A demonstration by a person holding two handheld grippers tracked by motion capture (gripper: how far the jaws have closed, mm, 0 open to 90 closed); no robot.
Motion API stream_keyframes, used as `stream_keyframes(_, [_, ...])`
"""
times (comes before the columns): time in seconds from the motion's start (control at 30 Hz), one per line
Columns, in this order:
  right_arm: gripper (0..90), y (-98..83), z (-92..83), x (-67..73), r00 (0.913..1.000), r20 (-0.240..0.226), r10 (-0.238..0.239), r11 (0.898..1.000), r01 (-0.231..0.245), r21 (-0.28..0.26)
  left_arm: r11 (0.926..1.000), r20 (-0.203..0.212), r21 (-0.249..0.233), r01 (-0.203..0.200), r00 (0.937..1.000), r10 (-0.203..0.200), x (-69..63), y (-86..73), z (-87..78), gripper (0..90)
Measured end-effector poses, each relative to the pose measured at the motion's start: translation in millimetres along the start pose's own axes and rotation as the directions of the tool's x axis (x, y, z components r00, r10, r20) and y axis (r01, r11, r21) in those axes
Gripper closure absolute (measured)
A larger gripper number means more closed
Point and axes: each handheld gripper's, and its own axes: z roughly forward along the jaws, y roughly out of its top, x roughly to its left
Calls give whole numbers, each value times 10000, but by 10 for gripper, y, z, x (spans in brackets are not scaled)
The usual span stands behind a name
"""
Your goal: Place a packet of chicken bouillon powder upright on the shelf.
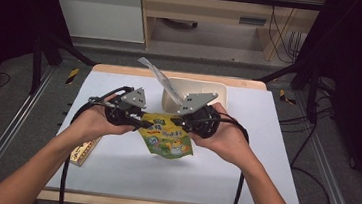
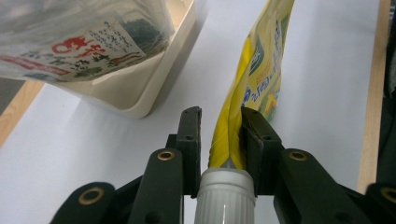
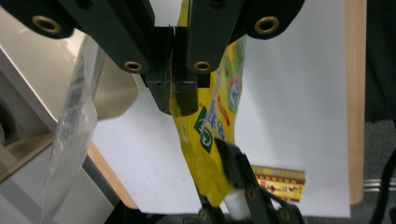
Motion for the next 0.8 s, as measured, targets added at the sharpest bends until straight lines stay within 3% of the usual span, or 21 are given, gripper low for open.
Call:
stream_keyframes(0.37, [863,-104,68,-35,9999,-158,-71,9938,88,1105,9986,-167,256,-462,9988,467,-78,81,70,702])
stream_keyframes(0.53, [731,-134,130,-5,9991,-380,-192,9877,248,1543,9974,-210,330,-637,9977,644,-99,92,86,702])
stream_keyframes(0.67, [568,-127,188,21,9990,-214,-401,9848,432,1685,9971,-266,356,-672,9973,682,-103,91,86,702])
stream_keyframes(0.8, [550,-109,255,13,9985,-351,-417,9822,474,1816,9970,-301,346,-698,9970,708,-115,97,86,702])
